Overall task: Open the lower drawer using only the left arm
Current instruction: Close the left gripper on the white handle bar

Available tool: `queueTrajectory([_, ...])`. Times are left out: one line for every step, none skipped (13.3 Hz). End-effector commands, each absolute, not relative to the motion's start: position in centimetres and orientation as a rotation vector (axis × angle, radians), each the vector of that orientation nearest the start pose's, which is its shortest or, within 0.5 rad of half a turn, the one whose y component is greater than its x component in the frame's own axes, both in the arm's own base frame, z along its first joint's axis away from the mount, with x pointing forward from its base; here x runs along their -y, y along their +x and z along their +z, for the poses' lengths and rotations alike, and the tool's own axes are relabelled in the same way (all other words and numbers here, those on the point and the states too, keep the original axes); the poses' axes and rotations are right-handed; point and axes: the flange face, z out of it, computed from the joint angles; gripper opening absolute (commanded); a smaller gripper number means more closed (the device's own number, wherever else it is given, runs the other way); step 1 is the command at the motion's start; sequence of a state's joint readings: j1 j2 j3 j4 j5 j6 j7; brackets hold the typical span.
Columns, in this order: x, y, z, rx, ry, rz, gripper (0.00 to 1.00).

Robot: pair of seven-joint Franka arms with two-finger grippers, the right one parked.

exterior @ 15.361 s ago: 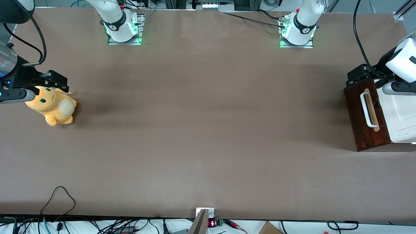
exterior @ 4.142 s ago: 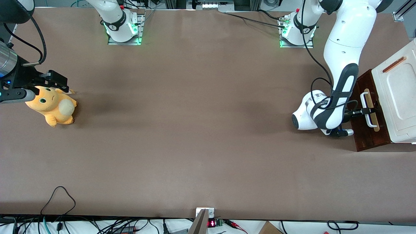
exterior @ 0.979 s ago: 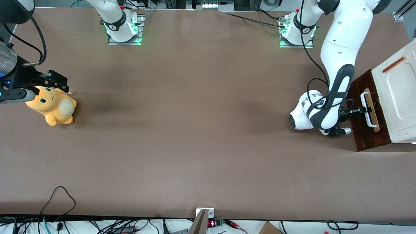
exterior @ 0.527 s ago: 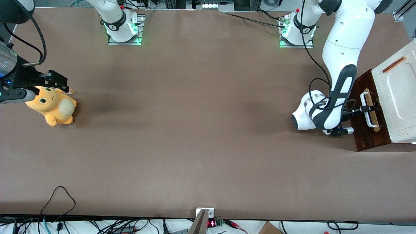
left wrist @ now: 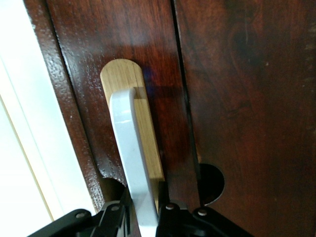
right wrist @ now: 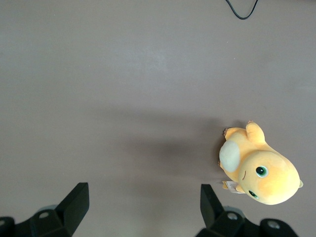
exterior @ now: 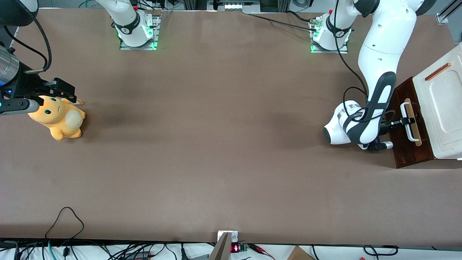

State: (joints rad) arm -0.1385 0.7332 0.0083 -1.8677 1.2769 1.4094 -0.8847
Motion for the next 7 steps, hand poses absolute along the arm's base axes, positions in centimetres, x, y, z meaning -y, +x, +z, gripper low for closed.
queueTrajectory([-4.3, 55.8, 15.2, 0.025, -1.584, 0.312, 0.22])
queueTrajectory([-4.3, 55.8, 15.2, 0.027, -1.582, 0.312, 0.22])
queueTrajectory([-4.3, 55.8, 15.2, 0.029, -1.582, 0.309, 0.22])
queueTrajectory([-4.3, 55.8, 15.2, 0.033, -1.582, 0.307, 0.21])
queueTrajectory([-4.2, 55.8, 15.2, 0.033, -1.582, 0.302, 0.2])
queueTrajectory([-3.7, 55.8, 15.1, 0.027, -1.582, 0.296, 0.19])
queueTrajectory([-3.3, 55.6, 15.0, 0.034, -1.591, 0.301, 0.18])
